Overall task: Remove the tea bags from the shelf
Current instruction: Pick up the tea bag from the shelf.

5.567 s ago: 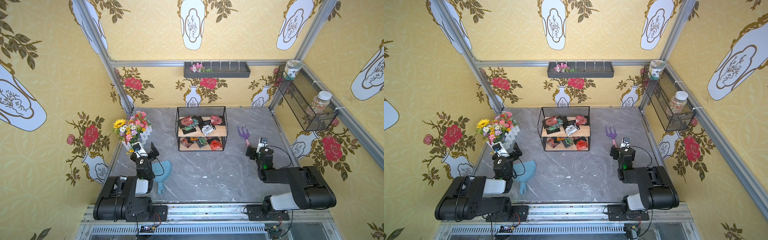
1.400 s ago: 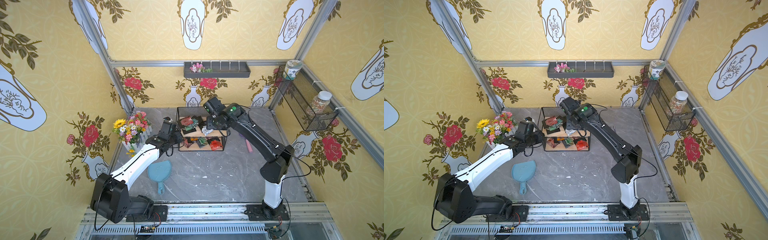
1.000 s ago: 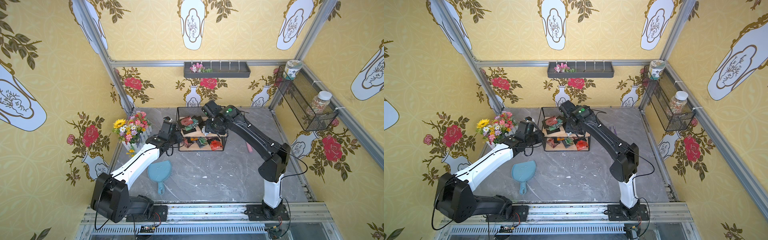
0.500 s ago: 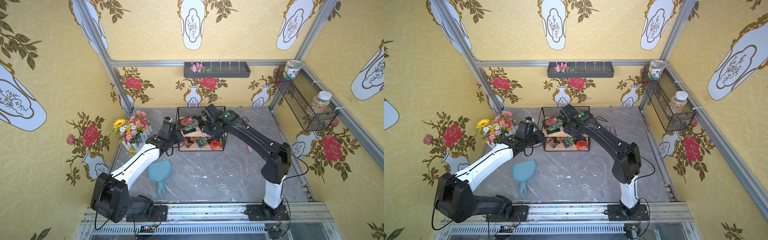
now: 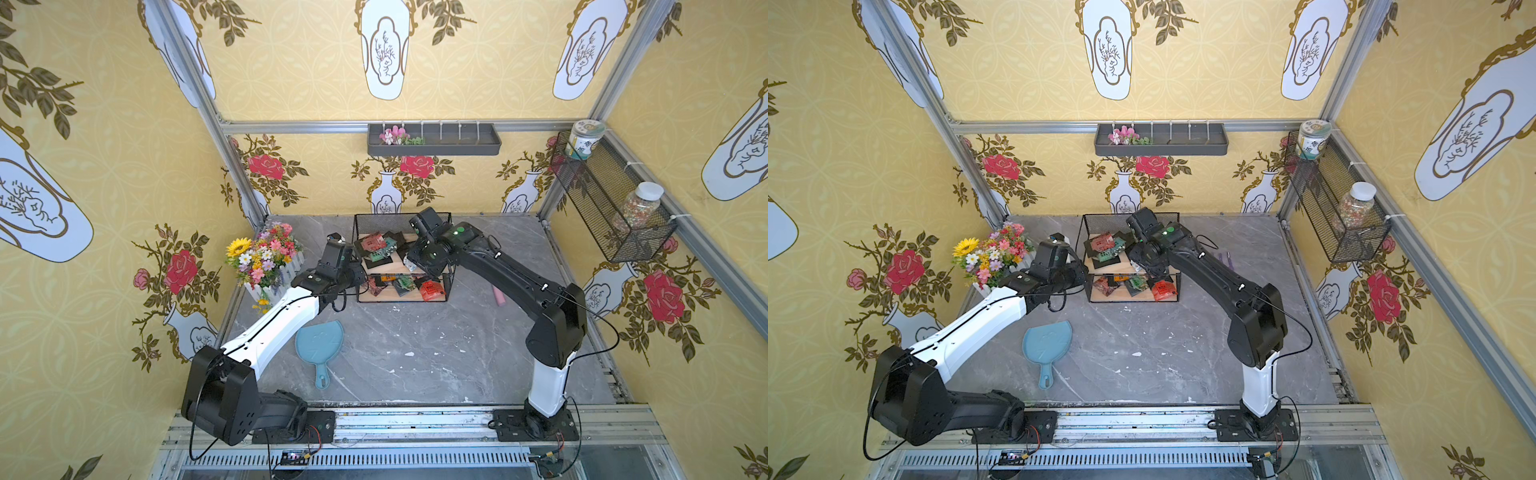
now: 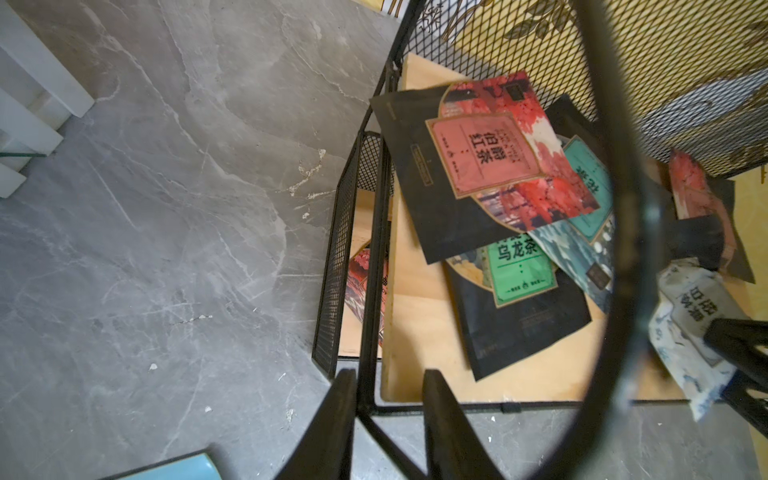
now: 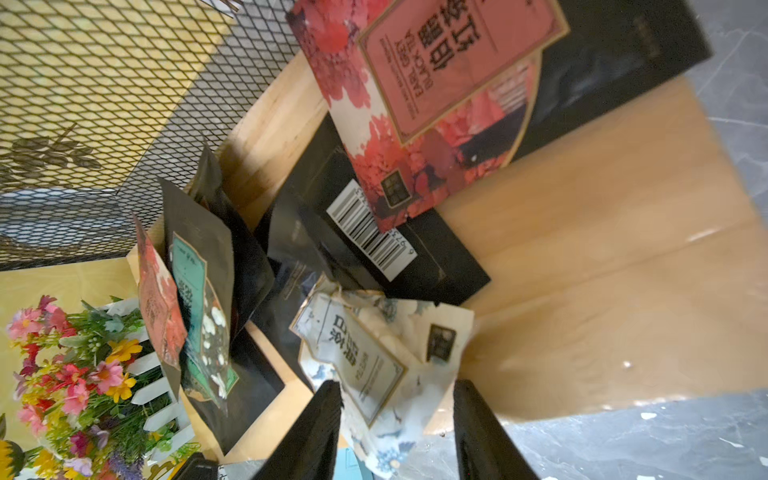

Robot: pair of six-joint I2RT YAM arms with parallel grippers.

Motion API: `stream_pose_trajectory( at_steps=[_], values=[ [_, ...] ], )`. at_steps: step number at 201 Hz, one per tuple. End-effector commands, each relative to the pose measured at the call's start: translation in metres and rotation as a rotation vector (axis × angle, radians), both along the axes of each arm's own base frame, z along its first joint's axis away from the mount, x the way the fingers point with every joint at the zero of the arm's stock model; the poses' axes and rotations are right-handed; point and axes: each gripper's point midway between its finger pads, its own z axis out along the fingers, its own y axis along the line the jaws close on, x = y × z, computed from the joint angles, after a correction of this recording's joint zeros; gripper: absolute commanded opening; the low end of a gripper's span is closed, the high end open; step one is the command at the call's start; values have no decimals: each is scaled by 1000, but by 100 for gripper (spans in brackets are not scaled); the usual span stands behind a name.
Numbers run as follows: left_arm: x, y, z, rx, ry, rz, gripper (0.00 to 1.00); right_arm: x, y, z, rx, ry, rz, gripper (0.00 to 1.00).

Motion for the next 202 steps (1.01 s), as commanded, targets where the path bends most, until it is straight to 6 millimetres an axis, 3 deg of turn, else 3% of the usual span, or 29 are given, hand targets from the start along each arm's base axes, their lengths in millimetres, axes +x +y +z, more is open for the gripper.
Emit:
stream_pose_trajectory(
  at_steps=[1, 125, 183, 202],
  values=[
    [2, -5, 1, -8, -5, -24, 32, 1, 0, -3, 8, 2, -28, 47],
    [0, -4, 5, -10, -11, -29, 32, -5, -14, -9, 29, 33, -149, 27],
    [0, -4, 6, -11, -14, -31, 32, -7, -22, 2, 31, 11, -195, 19],
    [0, -5, 6, -11, -16, -32, 32, -7, -24, 2, 31, 10, -200, 13]
  ],
)
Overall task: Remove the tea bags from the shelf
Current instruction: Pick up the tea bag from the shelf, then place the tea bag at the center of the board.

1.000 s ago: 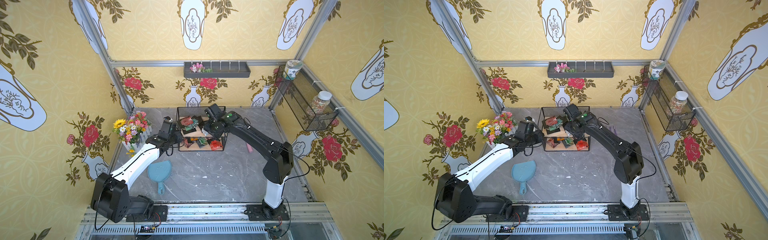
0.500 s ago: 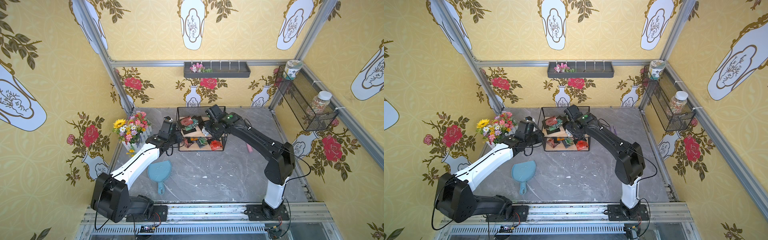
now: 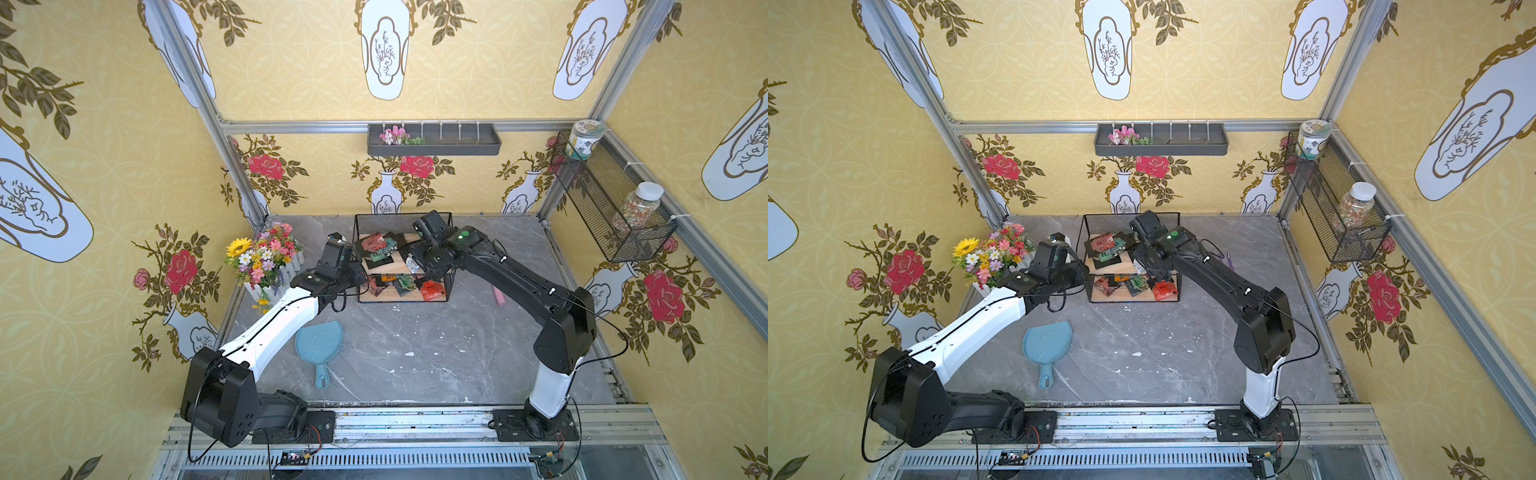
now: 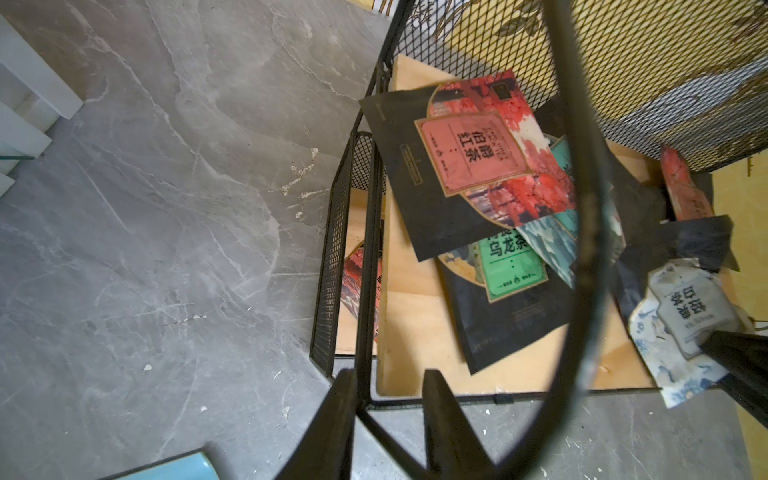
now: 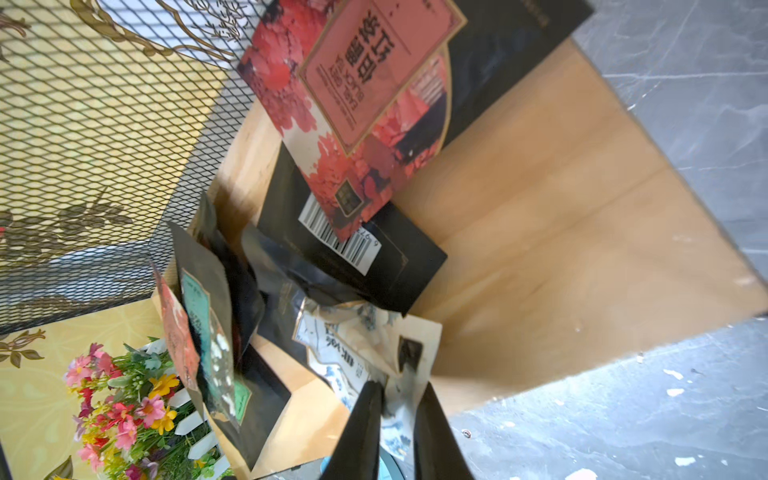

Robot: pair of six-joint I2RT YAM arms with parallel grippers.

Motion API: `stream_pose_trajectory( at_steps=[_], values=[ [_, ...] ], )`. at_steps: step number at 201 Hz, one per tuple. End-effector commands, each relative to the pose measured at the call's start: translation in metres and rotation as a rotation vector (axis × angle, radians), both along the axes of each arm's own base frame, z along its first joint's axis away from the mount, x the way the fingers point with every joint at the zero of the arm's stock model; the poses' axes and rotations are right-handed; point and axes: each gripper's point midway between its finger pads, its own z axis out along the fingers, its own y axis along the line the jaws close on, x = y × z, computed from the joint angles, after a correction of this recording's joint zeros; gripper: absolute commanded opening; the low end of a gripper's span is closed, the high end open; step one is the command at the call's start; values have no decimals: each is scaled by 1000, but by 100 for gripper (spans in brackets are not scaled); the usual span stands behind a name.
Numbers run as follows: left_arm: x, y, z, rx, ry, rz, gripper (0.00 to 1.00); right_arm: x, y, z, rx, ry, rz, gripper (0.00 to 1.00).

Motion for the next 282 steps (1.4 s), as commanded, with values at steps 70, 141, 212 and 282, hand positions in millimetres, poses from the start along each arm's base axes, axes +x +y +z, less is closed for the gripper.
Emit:
stream_pose_trajectory(
  at_steps=[70, 141, 212, 282],
  values=[
    [2, -4, 4, -5, -14, -21, 32, -3, -14, 13, -20, -18, -53, 0],
    [2, -3, 3, -3, -9, -17, 32, -5, -10, 64, -16, -141, 21, 0],
    [3, -4, 3, -6, -6, -13, 32, -54, -29, 89, -134, -191, 216, 0],
    [4, -4, 3, -5, -6, -9, 32, -175, -129, -15, -369, 115, 338, 0]
  ],
)
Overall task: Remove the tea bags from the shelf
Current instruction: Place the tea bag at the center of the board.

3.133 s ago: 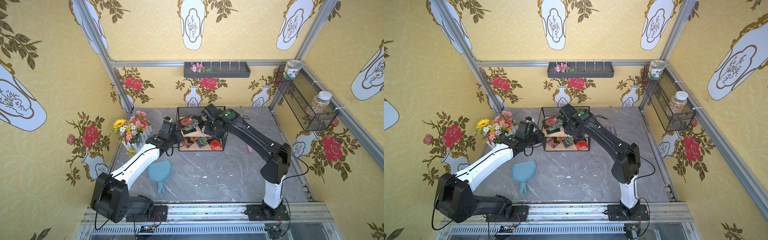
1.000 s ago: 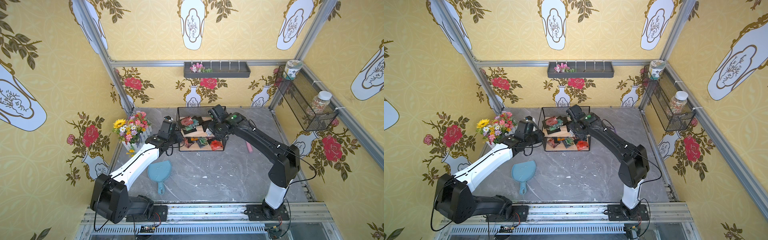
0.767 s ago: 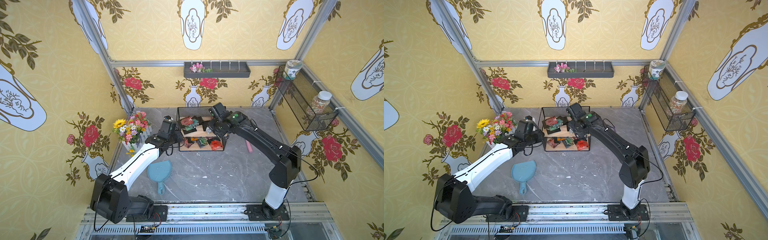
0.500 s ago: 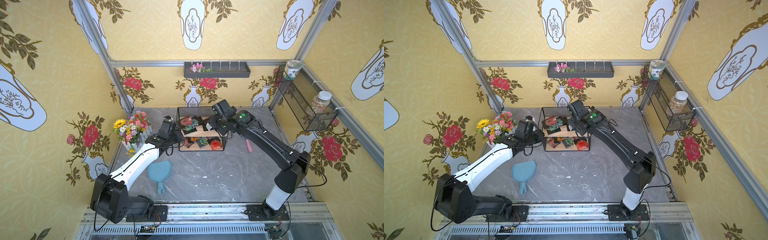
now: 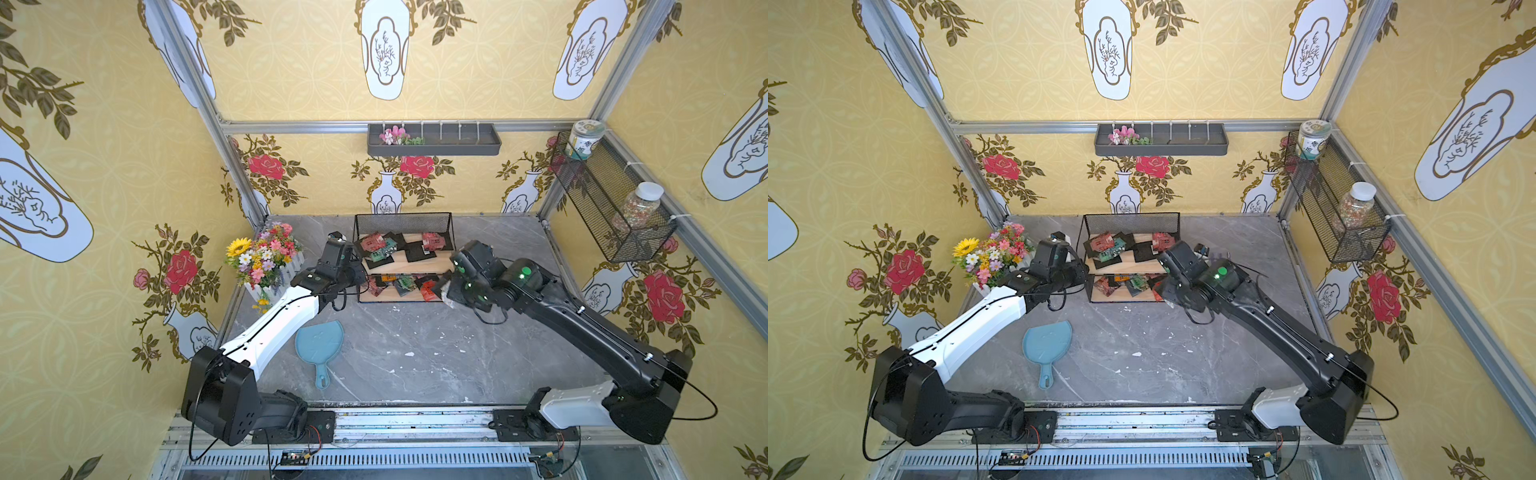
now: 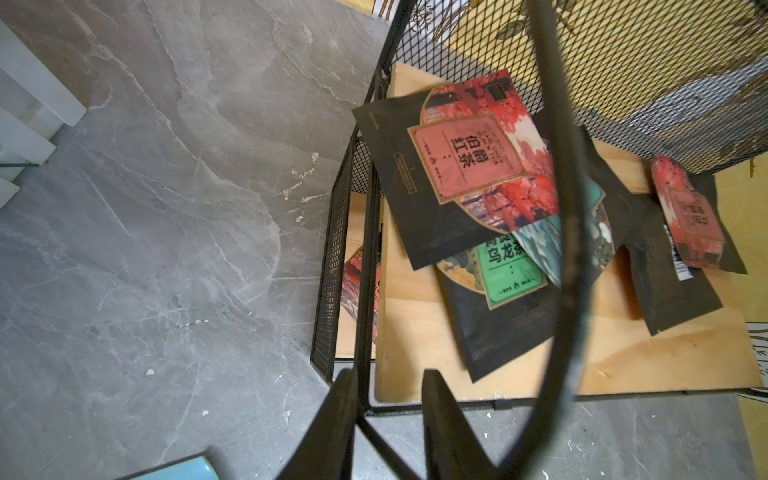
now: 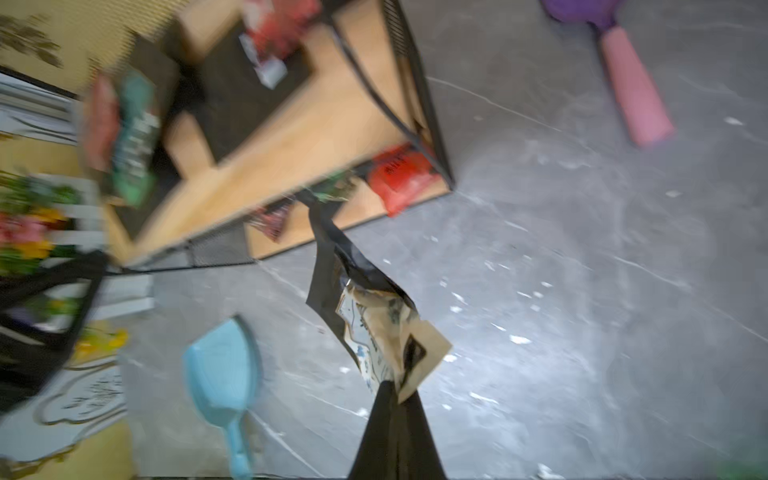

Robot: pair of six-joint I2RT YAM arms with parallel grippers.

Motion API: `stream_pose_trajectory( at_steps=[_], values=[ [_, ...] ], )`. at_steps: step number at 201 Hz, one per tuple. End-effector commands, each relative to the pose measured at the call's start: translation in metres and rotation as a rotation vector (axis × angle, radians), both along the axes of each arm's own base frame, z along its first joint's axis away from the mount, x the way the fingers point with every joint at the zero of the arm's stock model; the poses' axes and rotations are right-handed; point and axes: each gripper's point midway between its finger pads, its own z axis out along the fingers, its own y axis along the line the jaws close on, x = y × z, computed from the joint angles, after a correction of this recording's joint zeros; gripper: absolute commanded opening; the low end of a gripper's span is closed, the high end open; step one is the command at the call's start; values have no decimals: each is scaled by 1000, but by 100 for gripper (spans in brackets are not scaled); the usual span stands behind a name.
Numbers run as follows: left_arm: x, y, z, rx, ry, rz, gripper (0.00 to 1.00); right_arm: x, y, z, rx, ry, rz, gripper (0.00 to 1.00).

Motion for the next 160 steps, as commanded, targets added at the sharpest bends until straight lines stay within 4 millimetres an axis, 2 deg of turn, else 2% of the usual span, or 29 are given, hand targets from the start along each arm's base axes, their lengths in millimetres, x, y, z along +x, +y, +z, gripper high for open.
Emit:
stream_pose_trajectory(
  at_steps=[1, 28, 62, 89, 125, 160],
  values=[
    [2, -2, 1, -8, -1, -5, 32, -34, -41, -36, -133, 122, -15, 0],
    [2, -4, 0, -6, -1, -6, 32, -48, -74, -78, -133, 255, -118, 0],
    [3, -4, -1, -4, 2, -8, 32, -42, -96, -105, -77, 319, -230, 0],
    [3, -4, 0, -3, 1, -8, 32, -48, -112, -130, -49, 396, -317, 0],
    [4, -4, 0, -2, -2, -7, 32, -46, -118, -142, -62, 397, -341, 0],
    [3, -4, 0, 0, 1, -10, 31, -43, -117, -150, -64, 408, -338, 5]
  ],
)
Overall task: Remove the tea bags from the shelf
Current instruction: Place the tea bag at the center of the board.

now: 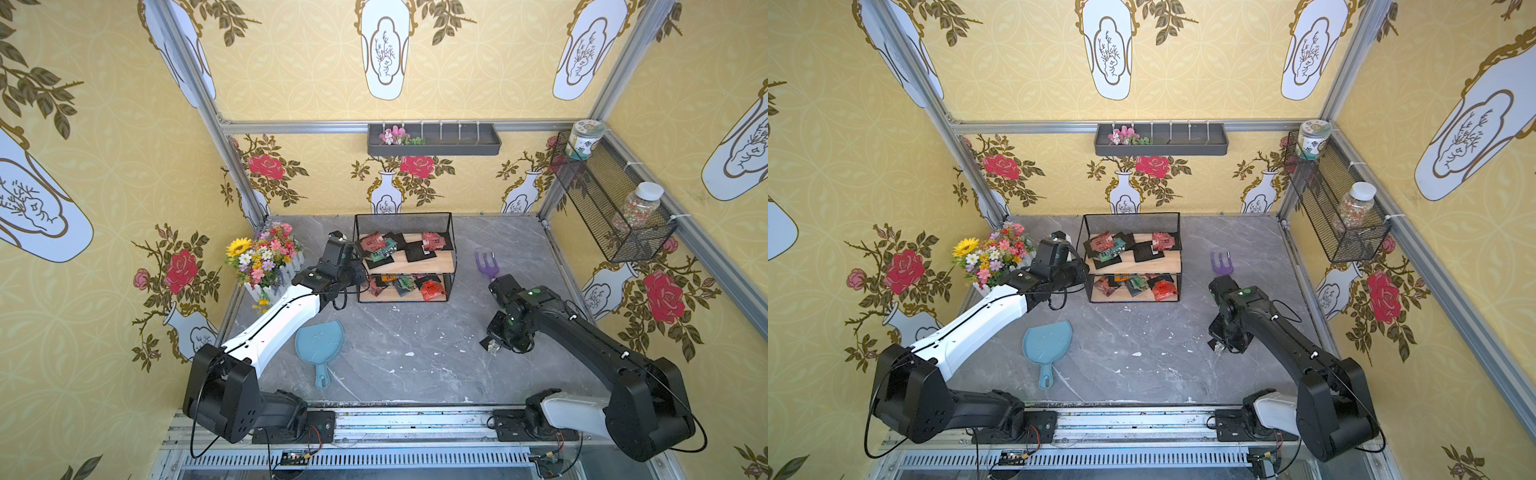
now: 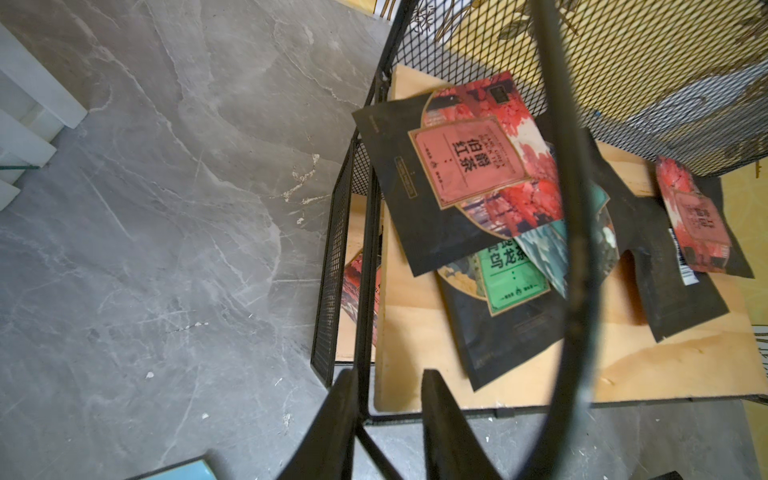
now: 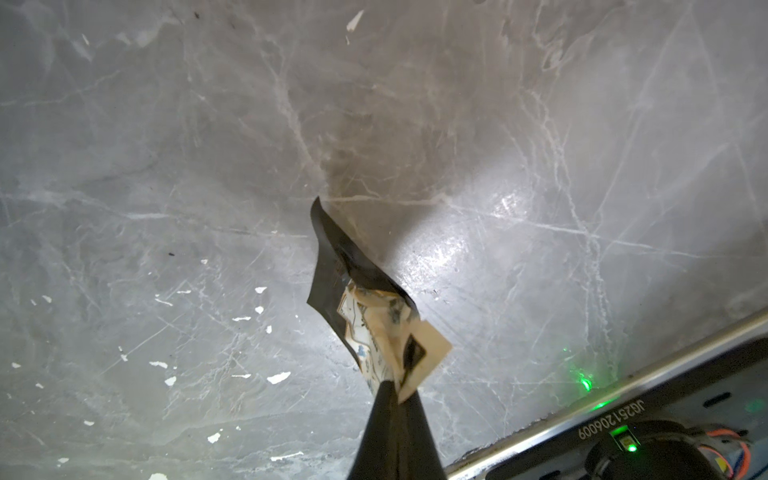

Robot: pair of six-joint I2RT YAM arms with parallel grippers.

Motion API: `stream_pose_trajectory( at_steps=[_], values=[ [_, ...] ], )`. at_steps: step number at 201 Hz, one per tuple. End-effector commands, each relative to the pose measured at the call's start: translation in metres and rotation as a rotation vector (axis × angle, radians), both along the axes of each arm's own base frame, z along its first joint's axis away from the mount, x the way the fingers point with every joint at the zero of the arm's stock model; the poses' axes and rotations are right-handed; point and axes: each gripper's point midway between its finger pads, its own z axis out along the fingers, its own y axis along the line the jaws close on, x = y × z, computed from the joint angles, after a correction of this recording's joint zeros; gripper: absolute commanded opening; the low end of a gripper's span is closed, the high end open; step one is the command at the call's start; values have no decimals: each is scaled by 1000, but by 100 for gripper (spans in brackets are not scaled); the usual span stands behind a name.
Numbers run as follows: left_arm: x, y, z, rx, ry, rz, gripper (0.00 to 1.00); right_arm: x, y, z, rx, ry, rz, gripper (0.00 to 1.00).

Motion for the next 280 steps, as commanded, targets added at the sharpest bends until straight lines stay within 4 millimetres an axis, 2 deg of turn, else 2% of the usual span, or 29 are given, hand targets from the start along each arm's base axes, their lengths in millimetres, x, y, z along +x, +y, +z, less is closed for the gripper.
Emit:
stream_pose_trajectory(
  at_steps=[1, 19, 43, 71, 126, 143, 160, 176, 193, 219, 230, 245, 247, 258, 280],
  values=[
    [1, -4, 1, -5, -2, -12, 31, 5, 2, -4, 4, -11, 12, 5],
    [1, -3, 1, -5, -2, -13, 32, 9, 7, -8, 25, -8, 15, 4],
    [1, -3, 0, -4, 2, -12, 32, 25, 22, -11, 89, -31, 28, 0],
    [1, -3, 0, 0, 5, -13, 32, 41, 29, -8, 119, -63, 42, 0],
    [0, -2, -1, 2, 8, -12, 32, 61, 43, -17, 164, -55, 64, 2],
    [1, -3, -1, 0, 8, -9, 32, 64, 41, -16, 153, -56, 71, 9],
    [1, -3, -2, 1, 10, -11, 31, 61, 33, -12, 108, -46, 66, 27],
    [1, -2, -2, 2, 11, -8, 31, 60, 21, 3, 47, -66, 54, 43],
    [0, -1, -2, 4, 11, -6, 31, 62, 8, 33, -30, -125, 49, 57],
    [0, -1, -4, 7, 15, -6, 31, 72, 0, 100, -218, -273, 127, 63],
    [-1, -1, -5, 8, 16, -7, 31, 79, 14, 128, -263, -347, 190, 63],
    [0, -1, -4, 11, 13, -7, 31, 91, 49, 164, -293, -452, 308, 63],
    [0, -1, -5, 11, 14, -6, 31, 93, 49, 166, -301, -460, 307, 63],
    [0, -1, -4, 12, 12, -7, 31, 103, 89, 190, -298, -541, 420, 63],
    [0, -1, -4, 12, 14, -9, 31, 132, 172, 204, -185, -591, 588, 62]
  ],
)
